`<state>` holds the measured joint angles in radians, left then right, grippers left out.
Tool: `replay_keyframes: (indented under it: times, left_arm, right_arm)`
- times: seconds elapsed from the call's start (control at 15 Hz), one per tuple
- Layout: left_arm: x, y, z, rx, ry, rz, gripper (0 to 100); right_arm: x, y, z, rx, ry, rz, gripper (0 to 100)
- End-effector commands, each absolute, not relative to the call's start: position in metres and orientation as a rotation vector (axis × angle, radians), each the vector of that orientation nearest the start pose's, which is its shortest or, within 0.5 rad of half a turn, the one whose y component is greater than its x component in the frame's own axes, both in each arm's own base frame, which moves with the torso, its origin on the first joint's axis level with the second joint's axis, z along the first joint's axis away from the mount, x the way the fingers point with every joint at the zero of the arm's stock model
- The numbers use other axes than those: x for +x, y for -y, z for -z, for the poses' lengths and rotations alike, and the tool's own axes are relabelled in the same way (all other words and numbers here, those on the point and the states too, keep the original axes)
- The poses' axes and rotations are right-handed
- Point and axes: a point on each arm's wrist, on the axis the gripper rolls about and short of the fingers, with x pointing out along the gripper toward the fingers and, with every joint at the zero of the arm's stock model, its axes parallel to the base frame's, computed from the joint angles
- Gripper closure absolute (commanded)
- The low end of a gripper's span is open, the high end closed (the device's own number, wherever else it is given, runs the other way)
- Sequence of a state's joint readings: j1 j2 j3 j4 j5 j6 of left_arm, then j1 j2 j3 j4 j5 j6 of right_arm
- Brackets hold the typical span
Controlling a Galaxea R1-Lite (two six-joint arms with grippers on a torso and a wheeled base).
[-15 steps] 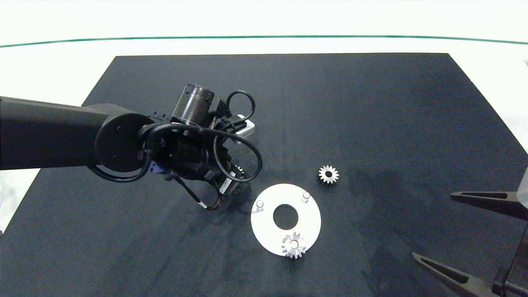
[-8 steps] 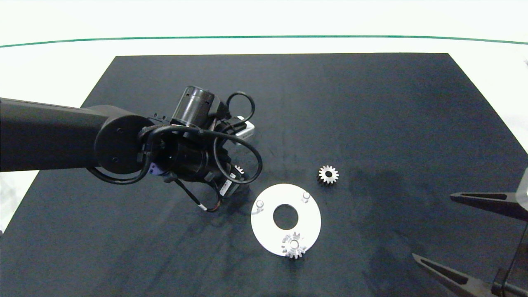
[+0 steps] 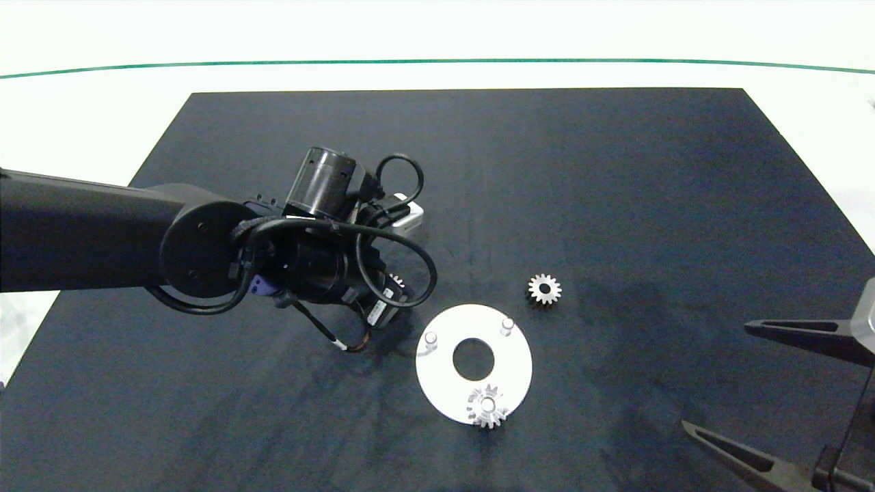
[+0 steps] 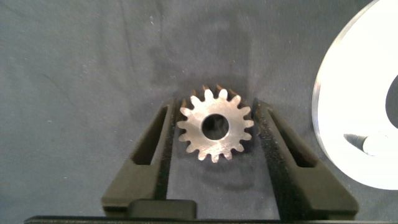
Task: Install three planetary gears onto the carrier pins
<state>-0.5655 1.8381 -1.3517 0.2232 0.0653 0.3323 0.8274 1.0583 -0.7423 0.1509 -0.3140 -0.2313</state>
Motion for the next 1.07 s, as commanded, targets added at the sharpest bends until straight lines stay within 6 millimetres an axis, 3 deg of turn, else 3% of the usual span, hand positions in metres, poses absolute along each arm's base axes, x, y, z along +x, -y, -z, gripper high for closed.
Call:
replay_keyframes:
  times: [0.07,0.6,0.8,1.07]
  left_arm:
    - [0.293,0.183,-0.205,0.54,-0.607,0.59,56]
    - [0.284,0.175,-0.214,0.532,-0.587,0.584,73]
    - [0.265,0.167,-0.228,0.496,-0.559,0.582,78]
    - [0.261,0.165,-0.225,0.492,-0.556,0.582,78]
  right_arm:
    - [0.095,-0.094,-0.233,-0.482,-0.34,-0.551,0]
    - [0.095,-0.093,-0.233,-0.48,-0.338,-0.551,0]
    - [0.094,-0.092,-0.234,-0.479,-0.335,-0.549,0]
    - [0.094,-0.092,-0.234,-0.478,-0.334,-0.549,0]
